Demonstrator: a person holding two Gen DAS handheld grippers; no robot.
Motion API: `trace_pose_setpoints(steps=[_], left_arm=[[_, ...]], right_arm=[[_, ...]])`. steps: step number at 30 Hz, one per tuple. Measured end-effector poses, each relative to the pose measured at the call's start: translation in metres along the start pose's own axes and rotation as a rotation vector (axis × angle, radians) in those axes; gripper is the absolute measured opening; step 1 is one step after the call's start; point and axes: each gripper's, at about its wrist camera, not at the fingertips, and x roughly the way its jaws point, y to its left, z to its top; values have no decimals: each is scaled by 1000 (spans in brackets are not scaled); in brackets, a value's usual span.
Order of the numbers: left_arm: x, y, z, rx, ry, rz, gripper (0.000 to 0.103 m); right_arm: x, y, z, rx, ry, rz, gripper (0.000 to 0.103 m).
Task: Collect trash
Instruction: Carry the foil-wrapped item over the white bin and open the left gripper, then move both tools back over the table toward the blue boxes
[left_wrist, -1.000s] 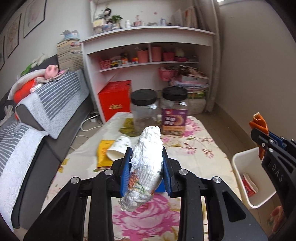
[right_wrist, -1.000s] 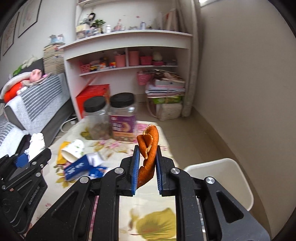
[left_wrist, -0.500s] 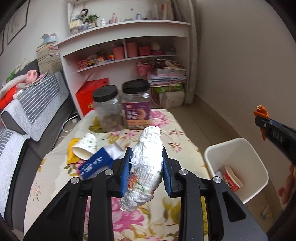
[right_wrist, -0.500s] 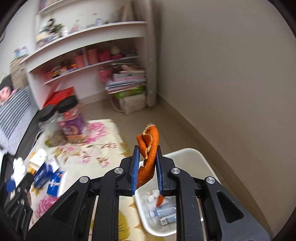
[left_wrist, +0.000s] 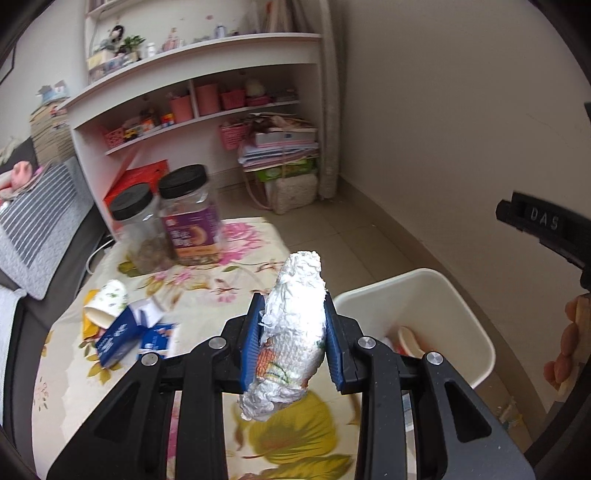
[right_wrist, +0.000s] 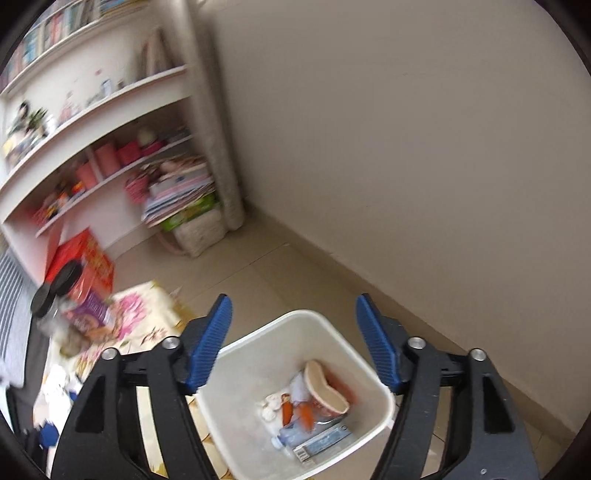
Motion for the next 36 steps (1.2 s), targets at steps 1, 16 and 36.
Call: trace_pose_setpoints(steps=[1, 16, 36], left_arm=[[1, -4, 1, 4, 2, -6, 32], [23, -70, 6, 59, 55, -95, 67], [22, -27, 16, 5, 14, -15, 78]], right_arm=[[-1, -7, 2, 19, -9, -19, 72], [-22, -70, 17, 194, -85, -166, 91], [-26, -23, 15, 62, -140, -253, 96]])
